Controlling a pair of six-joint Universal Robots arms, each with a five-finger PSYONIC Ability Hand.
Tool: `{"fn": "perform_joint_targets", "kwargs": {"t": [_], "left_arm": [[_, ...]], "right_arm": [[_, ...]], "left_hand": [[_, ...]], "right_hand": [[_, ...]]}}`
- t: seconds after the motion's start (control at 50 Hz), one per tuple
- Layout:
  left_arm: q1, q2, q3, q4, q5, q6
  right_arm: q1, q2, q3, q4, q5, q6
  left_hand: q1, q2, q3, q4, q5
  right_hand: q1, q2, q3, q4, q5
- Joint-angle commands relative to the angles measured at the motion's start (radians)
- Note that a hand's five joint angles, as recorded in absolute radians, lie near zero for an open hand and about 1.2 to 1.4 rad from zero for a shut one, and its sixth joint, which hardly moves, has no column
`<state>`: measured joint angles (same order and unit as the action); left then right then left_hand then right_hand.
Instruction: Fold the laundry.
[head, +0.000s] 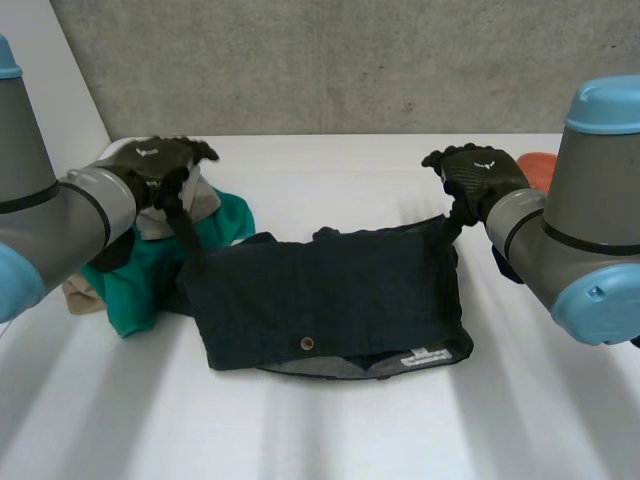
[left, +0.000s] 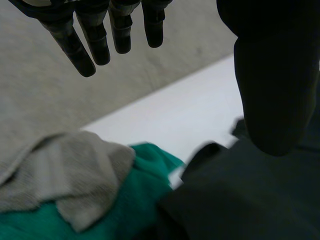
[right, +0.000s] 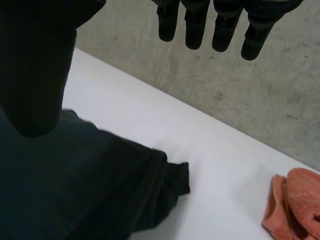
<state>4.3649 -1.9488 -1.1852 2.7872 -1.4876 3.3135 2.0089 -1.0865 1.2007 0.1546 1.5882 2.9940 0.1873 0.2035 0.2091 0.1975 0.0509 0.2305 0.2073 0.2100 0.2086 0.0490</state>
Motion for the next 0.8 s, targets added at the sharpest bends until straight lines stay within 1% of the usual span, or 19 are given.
{"fn": "perform_joint_targets", "kwargs": {"t": [0.02,0.08,0.2,0.24,0.26,0.28,0.3,0.32,0.34,0.36,0.46,0.48,0.54,0.6,0.66,0.68,0.74,0.76,0.8], "left_arm": [[0.015,-0.059,0.018,-0.098,0.109,0.126],[0.016,-0.102,0.03,-0.092,0.104,0.143],[0.018,-0.257,0.087,-0.104,0.073,0.173],[0.018,-0.289,0.096,-0.103,0.072,0.185],[0.018,-0.317,0.105,-0.098,0.072,0.201],[0.018,-0.329,0.11,-0.097,0.073,0.208],[0.016,-0.337,0.116,-0.095,0.076,0.212],[0.015,-0.344,0.121,-0.095,0.078,0.213],[0.01,-0.348,0.13,-0.094,0.079,0.212],[0.007,-0.346,0.131,-0.092,0.079,0.209],[-0.041,-0.297,0.131,-0.049,0.075,0.137],[-0.065,-0.271,0.128,-0.025,0.067,0.1],[-0.102,-0.237,0.124,0.009,0.037,0.048],[-0.189,-0.191,0.124,0.037,-0.048,-0.026],[-0.255,-0.183,0.13,0.048,-0.095,-0.052],[-0.301,-0.186,0.137,0.052,-0.123,-0.064],[-0.364,-0.206,0.159,0.064,-0.16,-0.08],[-0.401,-0.237,0.177,0.077,-0.181,-0.083],[-0.43,-0.278,0.199,0.086,-0.207,-0.086]], "right_arm": [[-0.015,0.091,-0.001,-0.012,-0.001,-0.107],[-0.019,0.131,-0.009,-0.027,-0.002,-0.109],[-0.03,0.238,-0.026,-0.101,-0.007,-0.113],[-0.035,0.257,-0.029,-0.124,-0.008,-0.11],[-0.038,0.27,-0.03,-0.148,-0.01,-0.107],[-0.039,0.273,-0.032,-0.165,-0.01,-0.104],[-0.042,0.277,-0.033,-0.179,-0.013,-0.101],[-0.044,0.28,-0.033,-0.194,-0.017,-0.099],[-0.047,0.28,-0.038,-0.228,-0.028,-0.093],[-0.048,0.28,-0.039,-0.245,-0.033,-0.09],[-0.056,0.286,-0.088,-0.366,-0.079,-0.098],[-0.058,0.293,-0.117,-0.418,-0.092,-0.109],[-0.062,0.321,-0.18,-0.503,-0.108,-0.133],[-0.071,0.391,-0.312,-0.61,-0.138,-0.167],[-0.071,0.441,-0.387,-0.653,-0.169,-0.17],[-0.07,0.47,-0.429,-0.671,-0.198,-0.168],[-0.062,0.511,-0.478,-0.695,-0.247,-0.164],[-0.056,0.537,-0.499,-0.705,-0.269,-0.164],[-0.05,0.56,-0.518,-0.714,-0.287,-0.164]], "left_hand": [[0.023,0.007,0.001,0.013,-0.015],[0.029,0.013,0.007,0.019,-0.009],[0.041,0.025,0.019,0.031,0.003],[0.16,0.144,0.139,0.15,0.122],[0.397,0.38,0.375,0.386,0.358],[0.544,0.528,0.523,0.534,0.506],[0.714,0.698,0.693,0.704,0.676],[0.896,0.88,0.874,0.886,0.858],[1.206,1.19,1.184,1.196,1.168],[1.209,1.193,1.187,1.199,1.171],[1.209,1.193,1.187,1.199,1.171],[1.209,1.193,1.187,1.199,1.171],[1.209,1.193,1.187,1.199,1.171],[1.209,1.193,1.187,1.199,1.171],[1.209,1.193,1.187,1.199,1.171],[1.209,1.193,1.187,1.199,1.171],[1.209,1.193,1.187,1.199,1.171],[1.209,1.193,1.187,1.199,1.171],[1.209,1.193,1.187,1.199,1.171]], "right_hand": [[-0.056,-0.033,-0.035,-0.034,-0.049],[-0.056,-0.033,-0.035,-0.034,-0.049],[-0.056,-0.033,-0.035,-0.034,-0.049],[0.005,0.028,0.026,0.027,0.012],[0.139,0.163,0.16,0.161,0.146],[0.277,0.301,0.298,0.299,0.284],[0.485,0.508,0.506,0.507,0.492],[0.728,0.752,0.749,0.75,0.735],[1.123,1.146,1.144,1.145,1.13],[1.165,1.189,1.186,1.187,1.172],[1.166,1.189,1.186,1.188,1.173],[1.166,1.189,1.186,1.188,1.173],[1.166,1.189,1.186,1.188,1.173],[1.166,1.189,1.186,1.188,1.173],[1.166,1.189,1.186,1.188,1.173],[1.166,1.189,1.186,1.188,1.173],[1.166,1.189,1.186,1.188,1.173],[1.166,1.189,1.186,1.188,1.173],[1.166,1.189,1.186,1.188,1.173]]}}
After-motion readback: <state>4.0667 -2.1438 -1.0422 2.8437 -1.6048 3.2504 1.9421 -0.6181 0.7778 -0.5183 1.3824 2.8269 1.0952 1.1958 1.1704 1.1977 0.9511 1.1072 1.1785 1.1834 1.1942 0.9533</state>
